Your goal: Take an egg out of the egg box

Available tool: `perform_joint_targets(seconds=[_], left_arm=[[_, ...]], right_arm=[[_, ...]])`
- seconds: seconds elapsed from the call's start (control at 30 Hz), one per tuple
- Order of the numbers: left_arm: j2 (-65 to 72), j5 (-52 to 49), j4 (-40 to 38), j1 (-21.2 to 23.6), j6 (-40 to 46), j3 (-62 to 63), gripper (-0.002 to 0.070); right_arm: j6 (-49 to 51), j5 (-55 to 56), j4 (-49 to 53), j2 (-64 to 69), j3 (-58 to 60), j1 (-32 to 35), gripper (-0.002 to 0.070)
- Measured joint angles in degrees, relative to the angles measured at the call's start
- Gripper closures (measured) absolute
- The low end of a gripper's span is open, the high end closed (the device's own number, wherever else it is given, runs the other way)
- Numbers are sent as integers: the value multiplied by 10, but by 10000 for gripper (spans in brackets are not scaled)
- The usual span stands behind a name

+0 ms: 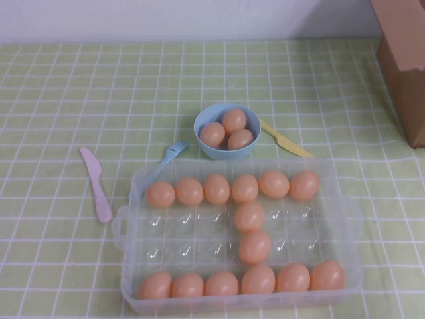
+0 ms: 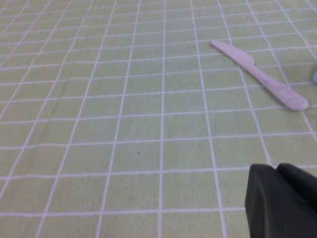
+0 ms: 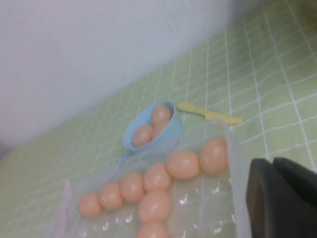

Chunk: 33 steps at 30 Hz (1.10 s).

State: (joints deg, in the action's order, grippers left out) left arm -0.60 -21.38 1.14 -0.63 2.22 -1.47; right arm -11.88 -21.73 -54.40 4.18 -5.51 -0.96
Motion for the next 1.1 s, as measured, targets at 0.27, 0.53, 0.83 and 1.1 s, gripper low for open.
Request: perform_joint_targets(seconds=[0.27, 0.53, 0.83, 1.1], left_arm=[[0, 0, 0, 0, 0, 0, 679], [0, 0, 0, 0, 0, 0, 680], [0, 0, 0, 0, 0, 0, 679], [0, 0, 0, 0, 0, 0, 679]], right_arm=[[-38, -233, 197, 288, -276, 0, 694], [-96, -411, 233, 509, -456, -8, 694], [68, -425, 437, 663, -558, -180, 694], [143, -439, 532, 809, -670, -301, 694]])
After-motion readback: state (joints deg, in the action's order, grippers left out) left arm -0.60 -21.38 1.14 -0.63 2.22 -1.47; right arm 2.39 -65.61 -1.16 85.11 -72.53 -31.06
